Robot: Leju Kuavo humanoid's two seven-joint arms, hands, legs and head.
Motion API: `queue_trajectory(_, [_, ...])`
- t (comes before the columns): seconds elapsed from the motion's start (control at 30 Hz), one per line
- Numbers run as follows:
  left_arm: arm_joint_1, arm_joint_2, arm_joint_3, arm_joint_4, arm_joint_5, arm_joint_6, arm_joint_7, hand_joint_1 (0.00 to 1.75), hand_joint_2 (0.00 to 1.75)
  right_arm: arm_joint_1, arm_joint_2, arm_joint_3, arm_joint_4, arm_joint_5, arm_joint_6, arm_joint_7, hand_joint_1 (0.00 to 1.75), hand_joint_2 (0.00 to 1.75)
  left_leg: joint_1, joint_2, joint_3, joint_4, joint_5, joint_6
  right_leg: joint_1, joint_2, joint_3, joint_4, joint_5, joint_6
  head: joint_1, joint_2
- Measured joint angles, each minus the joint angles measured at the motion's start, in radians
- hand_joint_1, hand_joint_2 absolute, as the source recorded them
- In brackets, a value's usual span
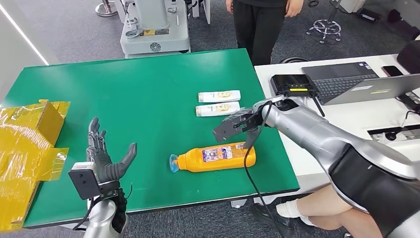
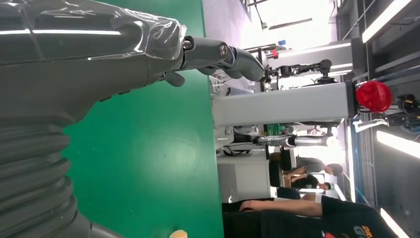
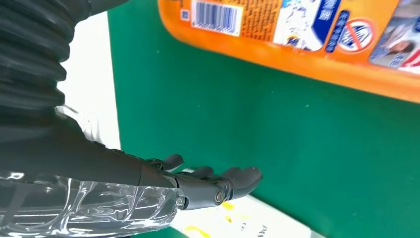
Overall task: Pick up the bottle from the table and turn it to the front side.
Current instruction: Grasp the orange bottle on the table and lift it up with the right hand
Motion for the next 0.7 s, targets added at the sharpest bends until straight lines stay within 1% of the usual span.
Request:
queue_trajectory(0.23, [-0.003, 0.0, 0.0, 0.014, 0.006, -0.004, -0.002, 0.0, 1.75, 0.025, -0.012, 0.033, 0.0, -0.023, -0.046, -0.012, 0.0, 1.75, 0.0, 0.0, 0.0, 0.0, 0.0, 0.0, 0.0, 0.0, 0.0, 0.0, 0.0, 0.0, 0.0, 0.0])
queue_trajectory(0.4, [-0.003, 0.0, 0.0, 0.015, 0.01, -0.002, -0.002, 0.0, 1.75, 0.034, -0.012, 0.04, 0.001, -0.065, -0.086, -0.018, 0.0, 1.75, 0.0, 0.0, 0.0, 0.0, 0.0, 0.0, 0.0, 0.0, 0.0, 0.0, 0.0, 0.0, 0.0, 0.0])
queue_trajectory(0.7, [-0.005, -0.002, 0.0, 0.015, 0.012, -0.006, -0.002, 0.0, 1.75, 0.056, 0.012, 0.04, 0.005, -0.099, -0.103, -0.036, 0.0, 1.75, 0.0, 0.0, 0.0, 0.0, 0.0, 0.0, 0.0, 0.0, 0.001, 0.0, 0.0, 0.0, 0.0, 0.0])
